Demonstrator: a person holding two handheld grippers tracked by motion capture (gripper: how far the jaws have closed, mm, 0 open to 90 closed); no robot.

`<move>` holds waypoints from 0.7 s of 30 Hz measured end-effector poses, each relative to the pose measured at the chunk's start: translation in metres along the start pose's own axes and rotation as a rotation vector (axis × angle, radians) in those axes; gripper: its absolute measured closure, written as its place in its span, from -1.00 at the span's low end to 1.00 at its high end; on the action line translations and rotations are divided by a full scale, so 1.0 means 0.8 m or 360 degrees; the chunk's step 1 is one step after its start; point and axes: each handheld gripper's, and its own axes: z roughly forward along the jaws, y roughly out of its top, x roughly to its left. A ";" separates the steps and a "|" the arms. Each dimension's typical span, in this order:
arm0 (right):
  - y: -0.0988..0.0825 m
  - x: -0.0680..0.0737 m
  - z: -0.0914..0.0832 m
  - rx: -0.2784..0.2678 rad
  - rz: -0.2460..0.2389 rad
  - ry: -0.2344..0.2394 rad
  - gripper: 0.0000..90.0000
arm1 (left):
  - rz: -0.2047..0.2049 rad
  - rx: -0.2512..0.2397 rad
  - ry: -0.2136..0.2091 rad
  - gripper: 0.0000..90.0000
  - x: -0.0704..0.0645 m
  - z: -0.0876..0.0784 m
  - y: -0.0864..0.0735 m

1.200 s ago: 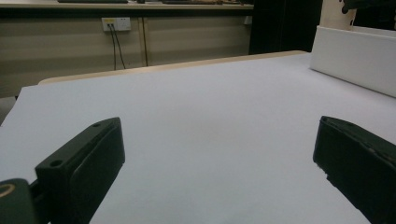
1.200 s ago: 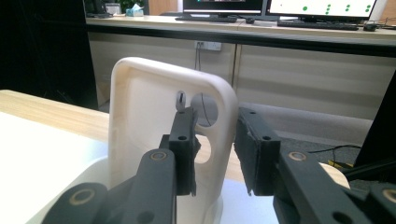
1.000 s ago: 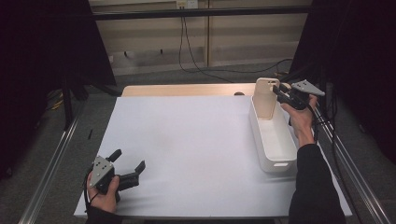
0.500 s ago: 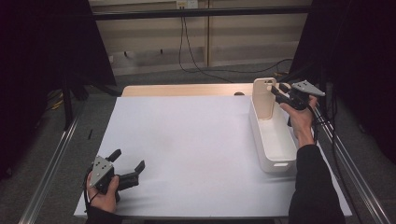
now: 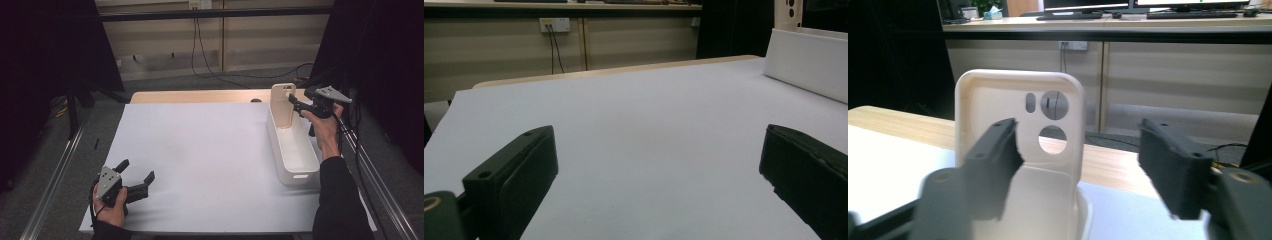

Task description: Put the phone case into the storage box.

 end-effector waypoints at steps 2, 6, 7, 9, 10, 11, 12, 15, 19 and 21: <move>0.002 0.000 -0.002 -0.0001 0.0015 -0.0004 -0.40 | -0.0001 -0.0002 -0.0001 -0.95 0.000 0.000 0.000; 0.005 0.002 -0.006 0.0001 0.0022 0.0006 -0.57 | -0.0013 -0.0005 -0.0004 -0.95 0.000 0.002 0.000; 0.005 0.003 -0.006 0.0004 0.0019 0.0002 -0.65 | -0.0012 -0.0006 -0.0005 -0.95 0.001 0.002 0.000; 0.006 0.005 -0.007 0.0008 0.0043 -0.0009 -0.77 | -0.0009 -0.0006 0.0000 -0.95 0.002 0.002 0.000; 0.006 0.006 -0.007 0.0006 0.0049 -0.0009 -0.78 | -0.0011 -0.0006 -0.0001 -0.95 0.002 0.002 0.000; 0.007 0.006 -0.007 0.0000 0.0052 -0.0011 -0.83 | -0.0011 -0.0005 -0.0001 -0.95 0.002 0.002 0.000; 0.008 0.007 -0.008 0.0001 0.0054 -0.0016 -0.90 | -0.0012 -0.0005 -0.0001 -0.95 0.002 0.002 0.001; 0.010 0.009 -0.008 -0.0005 0.0051 -0.0022 -0.98 | -0.0011 -0.0012 0.0002 -0.95 0.003 0.001 0.001; 0.012 0.012 -0.011 0.0016 0.0016 -0.0008 -1.00 | -0.0030 -0.0019 0.0021 -0.95 0.005 -0.002 0.001; 0.013 0.014 -0.013 0.0020 0.0003 -0.0005 -1.00 | -0.0027 -0.0019 0.0020 -0.95 0.006 -0.002 0.001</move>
